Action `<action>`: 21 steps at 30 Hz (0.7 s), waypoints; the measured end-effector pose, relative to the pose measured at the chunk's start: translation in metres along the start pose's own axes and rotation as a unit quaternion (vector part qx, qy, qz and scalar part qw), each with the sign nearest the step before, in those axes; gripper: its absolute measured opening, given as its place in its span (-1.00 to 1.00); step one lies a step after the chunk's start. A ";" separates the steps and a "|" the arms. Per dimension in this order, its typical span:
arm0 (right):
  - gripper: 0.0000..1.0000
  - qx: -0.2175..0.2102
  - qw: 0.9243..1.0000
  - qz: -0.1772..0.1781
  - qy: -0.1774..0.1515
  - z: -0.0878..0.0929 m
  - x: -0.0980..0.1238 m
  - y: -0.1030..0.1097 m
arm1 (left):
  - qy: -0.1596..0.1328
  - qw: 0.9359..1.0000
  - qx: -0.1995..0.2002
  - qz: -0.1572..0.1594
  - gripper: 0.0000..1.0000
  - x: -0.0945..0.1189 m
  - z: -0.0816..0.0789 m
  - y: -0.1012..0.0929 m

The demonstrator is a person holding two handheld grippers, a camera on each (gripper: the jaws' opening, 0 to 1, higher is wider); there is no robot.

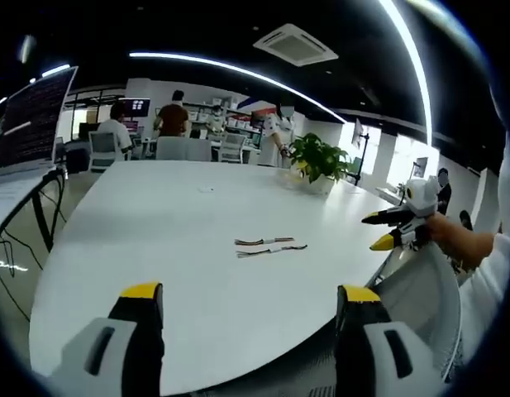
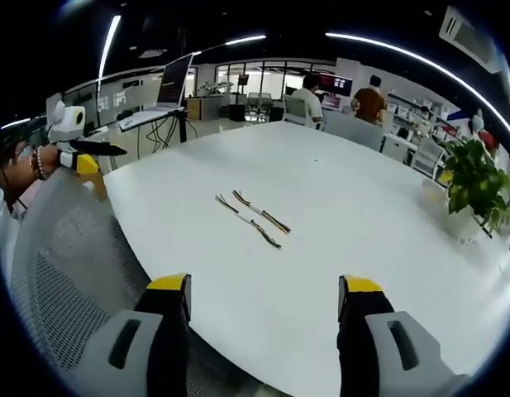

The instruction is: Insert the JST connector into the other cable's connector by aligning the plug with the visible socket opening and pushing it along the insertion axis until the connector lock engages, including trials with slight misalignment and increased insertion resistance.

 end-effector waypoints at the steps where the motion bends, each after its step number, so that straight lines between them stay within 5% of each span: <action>1: 0.42 -0.001 1.000 -0.001 0.002 0.001 0.001 0.001 | 0.004 1.000 -0.003 -0.002 0.67 0.000 0.002 -0.002; 3: 0.41 0.004 1.000 -0.004 0.007 0.004 0.004 0.005 | 0.021 1.000 -0.009 0.004 0.66 -0.001 0.007 -0.005; 7: 0.38 -0.012 1.000 -0.018 0.002 0.009 0.006 0.011 | -0.001 1.000 0.019 0.009 0.66 -0.001 0.004 -0.001; 17: 0.33 -0.020 1.000 -0.007 0.009 0.016 -0.002 0.013 | 0.030 0.999 0.024 0.011 0.66 -0.016 0.017 0.006; 21: 0.31 -0.019 1.000 0.004 0.021 0.023 -0.006 0.010 | 0.014 0.998 0.055 0.020 0.67 -0.017 0.019 0.009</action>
Point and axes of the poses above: the point that each gripper's makers call its tool centre point, and the gripper's own axes: x roughly backward along the fingers, y roughly to its left, z roughly out of its underside, the point moved 9 cm from there along x, roughly backward along the fingers, and after that the axes turned 6 degrees about z, right-handed, at the moved point
